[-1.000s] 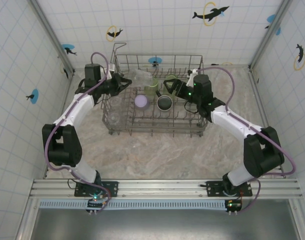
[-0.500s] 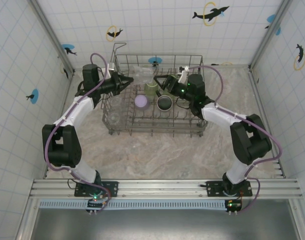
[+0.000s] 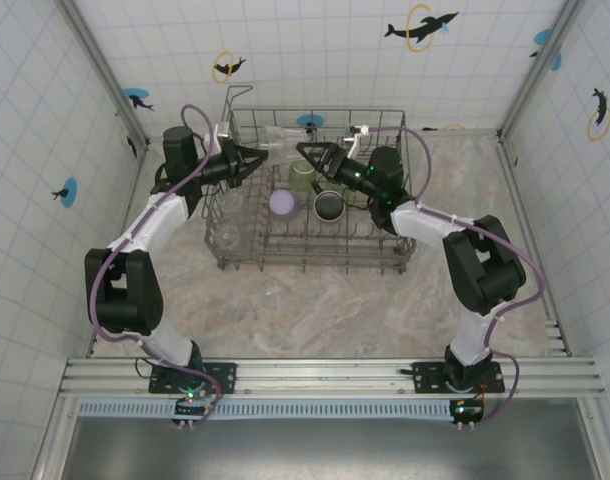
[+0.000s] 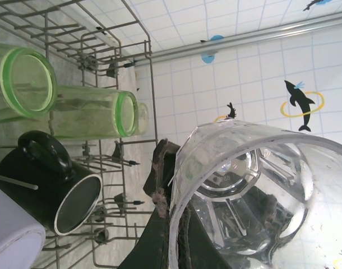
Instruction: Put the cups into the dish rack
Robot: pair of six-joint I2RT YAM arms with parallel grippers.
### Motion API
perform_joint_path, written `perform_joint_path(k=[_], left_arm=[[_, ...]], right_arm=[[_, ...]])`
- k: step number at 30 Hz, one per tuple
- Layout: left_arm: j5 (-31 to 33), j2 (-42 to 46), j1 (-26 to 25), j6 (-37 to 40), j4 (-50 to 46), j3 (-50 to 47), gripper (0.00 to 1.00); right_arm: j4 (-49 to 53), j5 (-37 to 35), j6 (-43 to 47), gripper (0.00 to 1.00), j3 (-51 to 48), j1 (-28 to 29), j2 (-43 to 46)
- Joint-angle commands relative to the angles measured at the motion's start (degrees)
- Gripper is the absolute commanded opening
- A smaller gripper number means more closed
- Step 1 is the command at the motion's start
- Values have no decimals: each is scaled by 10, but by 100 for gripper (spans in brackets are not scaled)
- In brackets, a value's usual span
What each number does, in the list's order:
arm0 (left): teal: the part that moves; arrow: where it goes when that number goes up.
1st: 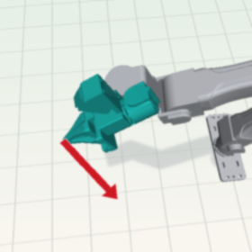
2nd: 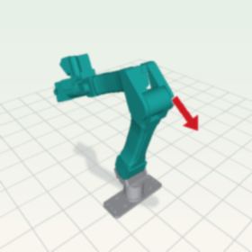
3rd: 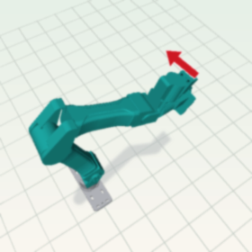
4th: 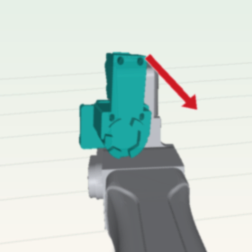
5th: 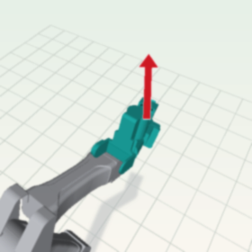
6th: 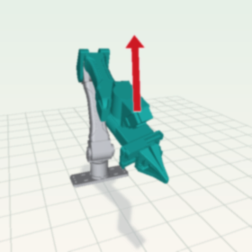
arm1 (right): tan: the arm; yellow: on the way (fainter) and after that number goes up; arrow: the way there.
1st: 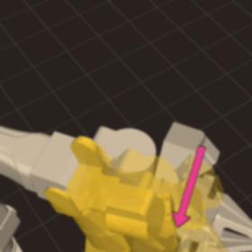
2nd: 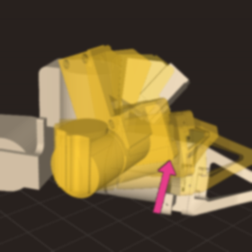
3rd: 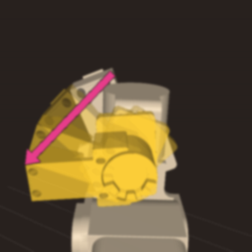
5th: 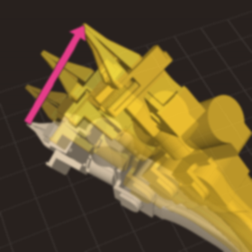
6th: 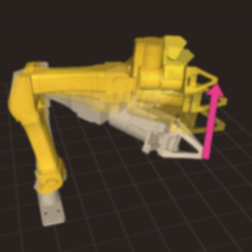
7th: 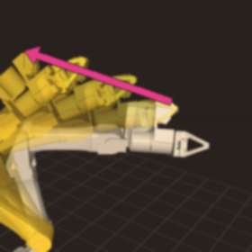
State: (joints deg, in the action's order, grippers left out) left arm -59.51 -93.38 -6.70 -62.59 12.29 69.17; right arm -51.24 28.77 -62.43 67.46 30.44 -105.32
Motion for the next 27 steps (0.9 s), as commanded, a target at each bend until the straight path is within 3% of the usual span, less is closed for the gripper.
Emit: perform_joint_path(k=[1, 16, 27], left_arm=[[-25, 17, 5, -29, 46, -4, 0], [-46, 14, 4, -88, 103, -24, 0], [-57, 6, 4, -93, 107, -30, 0]], right_arm=[[-70, 10, -22, 97, 33, 6, -15], [-126, 18, -51, 87, 59, 11, -52], [-191, 29, -83, 59, 61, 13, -68]])
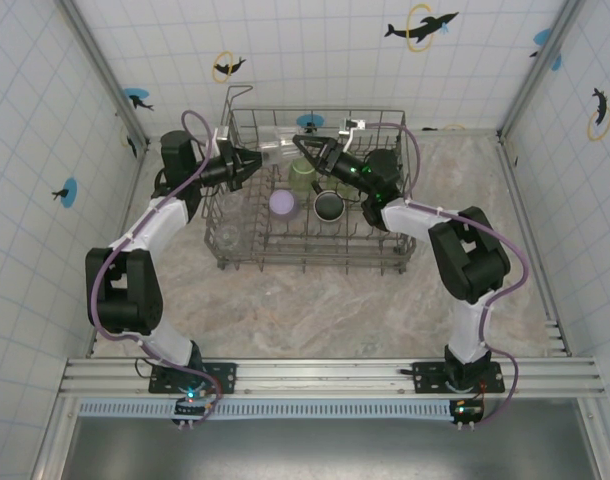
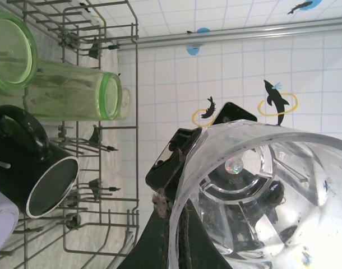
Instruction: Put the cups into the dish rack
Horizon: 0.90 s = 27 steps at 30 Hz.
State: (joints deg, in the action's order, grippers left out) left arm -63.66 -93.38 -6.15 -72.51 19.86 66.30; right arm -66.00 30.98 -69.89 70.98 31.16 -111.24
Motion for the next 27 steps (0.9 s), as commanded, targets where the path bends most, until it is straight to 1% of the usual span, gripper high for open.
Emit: perform_joint_path(k=[1, 4, 8, 12, 17, 21, 27], left_arm=[[-16, 6, -2, 5, 32, -1, 2], [-16, 3, -2, 4, 32, 1, 8], [-12, 3, -2, 4, 31, 2, 29], [-5, 5, -2, 9, 23, 5, 42], [9, 9, -1, 21, 4, 11, 51], [20, 17, -1, 32, -10, 16, 61], [35, 29, -1, 42, -23, 23, 74]], right_arm=[[-47, 7, -10, 56, 25, 6, -8], [-48, 7, -9, 50, 23, 5, -5], [-47, 2, -6, 47, 14, 3, 5], [-34, -8, 6, 44, -2, -2, 21], [-6, -22, 30, 44, -23, -8, 45], [14, -34, 46, 43, -37, -14, 65], [66, -46, 85, 43, -46, -20, 93]])
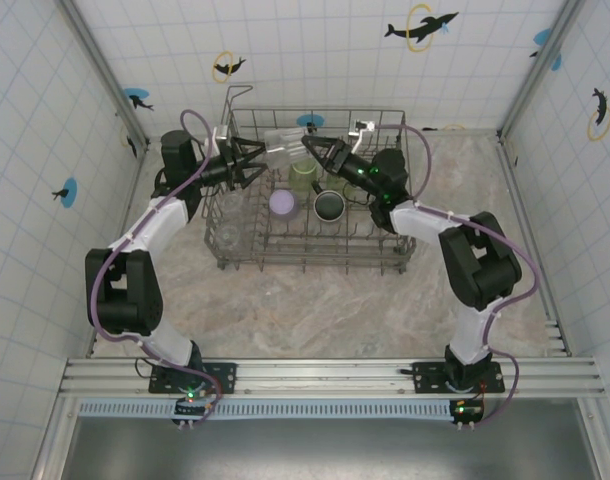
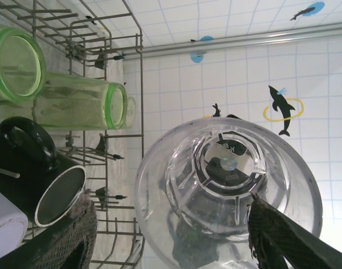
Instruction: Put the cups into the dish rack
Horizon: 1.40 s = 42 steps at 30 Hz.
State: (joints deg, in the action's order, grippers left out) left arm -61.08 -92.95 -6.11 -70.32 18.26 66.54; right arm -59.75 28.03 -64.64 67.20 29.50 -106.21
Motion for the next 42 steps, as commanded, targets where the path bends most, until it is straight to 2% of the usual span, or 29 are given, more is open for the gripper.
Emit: perform_joint_path(k=[1, 6, 10, 18, 21, 26, 38, 42], left_arm=[[13, 27, -1, 23, -9, 22, 76], [38, 39, -1, 65, -61, 48, 79], [75, 42, -2, 122, -136, 84, 81], [223, 53, -1, 261, -307, 167, 90], [285, 52, 1, 302, -360, 201, 96], [375, 31, 16, 351, -443, 265, 97], [526, 26, 87, 396, -459, 241, 97], [536, 18, 100, 402, -450, 219, 97]], right_arm=[[17, -20, 41, 43, -8, -3, 47], [118, -43, 110, 43, 4, 2, 72], [192, -73, 165, 43, 20, 12, 86], [325, -136, 272, 43, 67, 45, 98], [358, -156, 305, 43, 85, 59, 96], [418, -189, 360, 43, 129, 85, 80], [571, -282, 478, 42, 294, 148, -3], [606, -316, 512, 42, 342, 166, -33]])
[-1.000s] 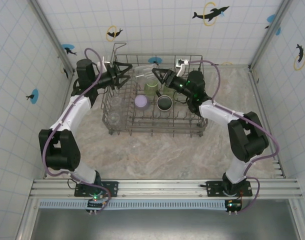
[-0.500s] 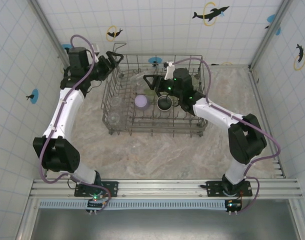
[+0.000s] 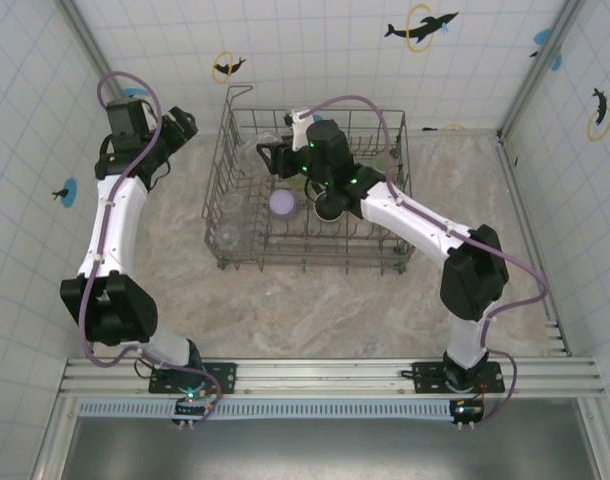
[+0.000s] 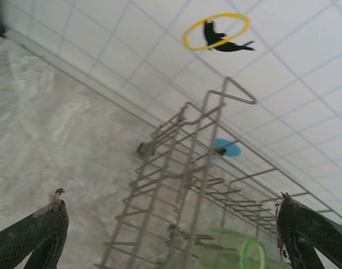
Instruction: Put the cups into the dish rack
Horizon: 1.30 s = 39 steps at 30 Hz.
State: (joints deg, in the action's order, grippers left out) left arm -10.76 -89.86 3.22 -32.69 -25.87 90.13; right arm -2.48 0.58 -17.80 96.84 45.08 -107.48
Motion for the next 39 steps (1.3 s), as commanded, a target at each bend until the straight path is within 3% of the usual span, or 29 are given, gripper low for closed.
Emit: perform_joint_path(k=[1, 9, 20, 39], left_arm=[[36, -13, 6, 30, -4, -24, 97], [81, 29, 7, 48, 68, -137, 97], [108, 75, 13, 48, 139, -234, 97], [59, 73, 22, 15, 143, -238, 97]], right_arm=[[44, -49, 51, 42, 60, 14, -28], [91, -106, 89, 42, 158, 36, -103], [76, -137, 95, 42, 219, 43, -174], [54, -147, 80, 42, 288, 54, -277]])
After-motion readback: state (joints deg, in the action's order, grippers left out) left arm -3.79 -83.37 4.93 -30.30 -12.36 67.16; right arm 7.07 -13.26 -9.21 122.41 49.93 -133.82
